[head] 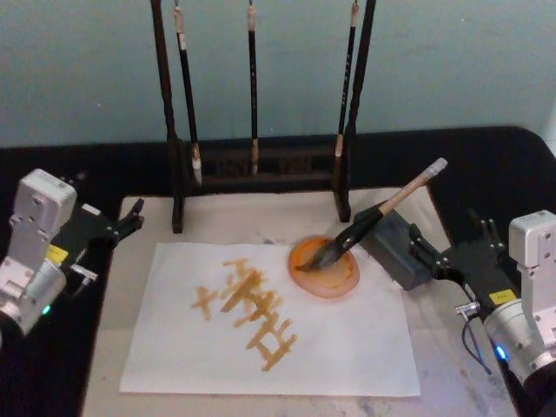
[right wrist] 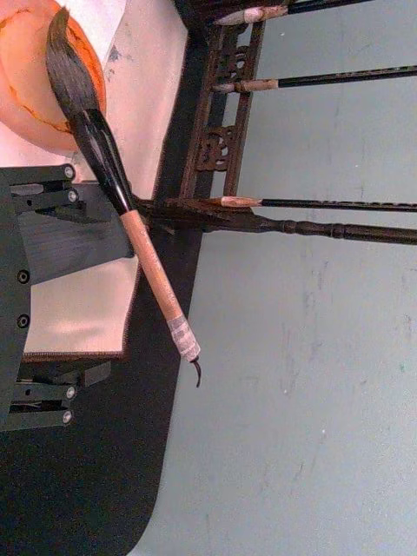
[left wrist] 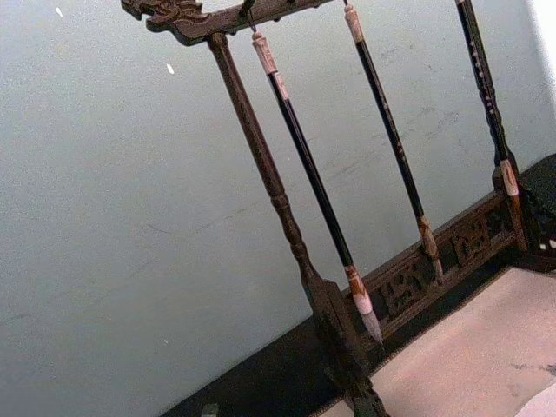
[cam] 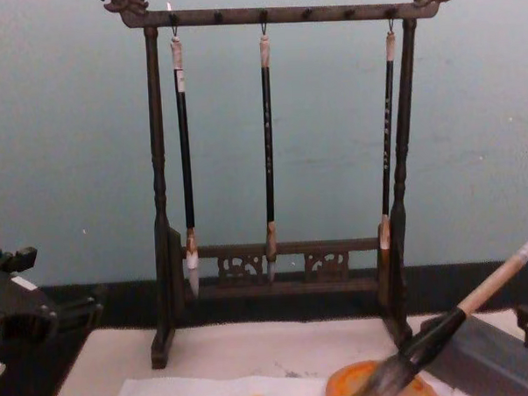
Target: Pick up the brush from the inkstone, write on the paper, then place the brush back to its original position.
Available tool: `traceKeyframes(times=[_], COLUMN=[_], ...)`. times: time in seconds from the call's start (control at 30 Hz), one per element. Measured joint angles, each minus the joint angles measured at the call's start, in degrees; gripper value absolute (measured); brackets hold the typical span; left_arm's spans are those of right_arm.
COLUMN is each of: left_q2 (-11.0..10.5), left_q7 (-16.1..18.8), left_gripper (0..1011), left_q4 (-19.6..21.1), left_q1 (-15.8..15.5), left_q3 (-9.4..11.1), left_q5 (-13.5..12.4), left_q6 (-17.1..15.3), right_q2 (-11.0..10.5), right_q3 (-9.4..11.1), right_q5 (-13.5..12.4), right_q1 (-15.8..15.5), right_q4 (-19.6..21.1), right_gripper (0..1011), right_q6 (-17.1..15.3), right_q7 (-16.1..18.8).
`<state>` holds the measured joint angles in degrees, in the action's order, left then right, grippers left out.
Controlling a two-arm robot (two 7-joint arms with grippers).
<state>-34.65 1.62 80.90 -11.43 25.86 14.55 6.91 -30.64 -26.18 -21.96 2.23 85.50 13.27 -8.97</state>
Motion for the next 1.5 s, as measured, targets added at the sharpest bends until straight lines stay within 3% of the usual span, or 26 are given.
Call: traceKeyframes(times=[1.5], left_q2=[0.0], left_q7=[0.0], left_gripper=[1010], left_q4=[0.0], left_q1=[0.0], left_q3=[0.0], left_q5=[0.0], left_q6=[0.0], right_q2=[0.0], right_q3=[0.0], right_q5=[0.0], right_q1=[0.0], right_q4=[0.0], right_gripper=[1000], right_q6=[0.0], right_q7=[0.0])
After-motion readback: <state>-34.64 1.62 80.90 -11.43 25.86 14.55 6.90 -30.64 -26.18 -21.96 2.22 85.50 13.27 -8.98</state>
